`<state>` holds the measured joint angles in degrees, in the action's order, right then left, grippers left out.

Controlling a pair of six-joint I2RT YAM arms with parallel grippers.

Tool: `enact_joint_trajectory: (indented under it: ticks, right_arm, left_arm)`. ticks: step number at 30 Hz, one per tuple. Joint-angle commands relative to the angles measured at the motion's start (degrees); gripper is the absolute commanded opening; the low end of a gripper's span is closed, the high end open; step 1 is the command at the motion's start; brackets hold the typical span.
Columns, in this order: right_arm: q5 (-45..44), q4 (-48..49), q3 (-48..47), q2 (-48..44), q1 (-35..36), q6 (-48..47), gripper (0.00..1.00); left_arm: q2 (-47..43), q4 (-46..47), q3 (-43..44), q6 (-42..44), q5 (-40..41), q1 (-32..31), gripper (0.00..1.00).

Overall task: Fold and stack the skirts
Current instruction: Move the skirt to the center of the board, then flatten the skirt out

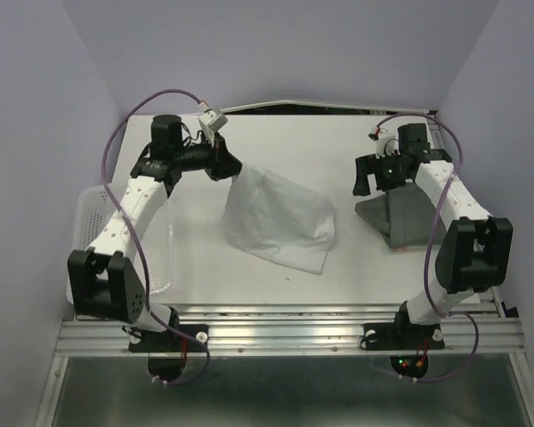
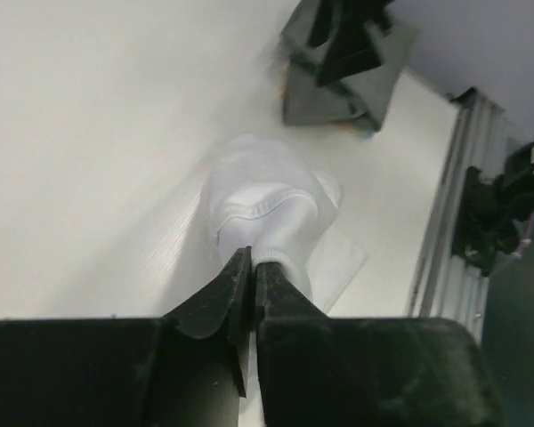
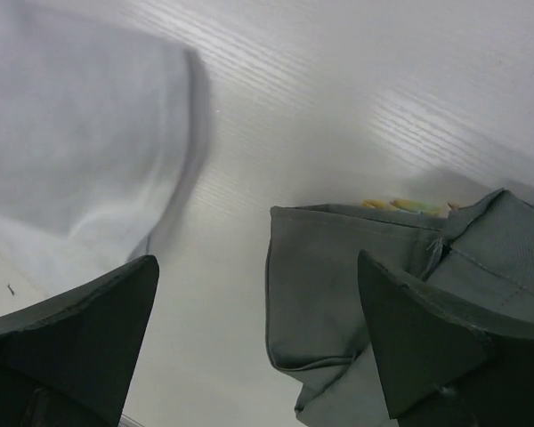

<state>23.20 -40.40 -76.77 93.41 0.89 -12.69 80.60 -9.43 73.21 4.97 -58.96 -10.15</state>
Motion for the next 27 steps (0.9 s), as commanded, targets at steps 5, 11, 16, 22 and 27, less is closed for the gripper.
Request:
enact_joint_trajectory:
  ticks: [5, 11, 16, 22, 27]
  right_arm:
    - [3.6, -3.1, 2.4, -3.8, 3.2, -4.3, 0.9]
    - [5.0, -2.6, 5.6, -5.4, 14.5, -4.2, 0.72]
    - [0.5, -1.9, 9.8, -5.3, 25.0, -7.0, 0.57]
    - [-4.0, 2.0, 15.8, -5.3, 32.8, -7.8, 0.52]
    - [-8.3, 4.7, 19.4, -5.9, 37.6, -7.9, 0.49]
  left_arm:
    - [19.8, -2.8, 6.7, 4.3, 20.6, 6.9, 0.72]
    - [19.9, -8.2, 15.5, 10.0, 25.6, 7.3, 0.86]
    - [16.2, -29.7, 19.4, 36.2, 27.7, 6.5, 0.74]
    - [8.4, -45.9, 4.6, 60.8, 28.5, 6.6, 0.65]
    - [4.7, -42.2, -5.6, 66.6, 26.7, 7.2, 0.65]
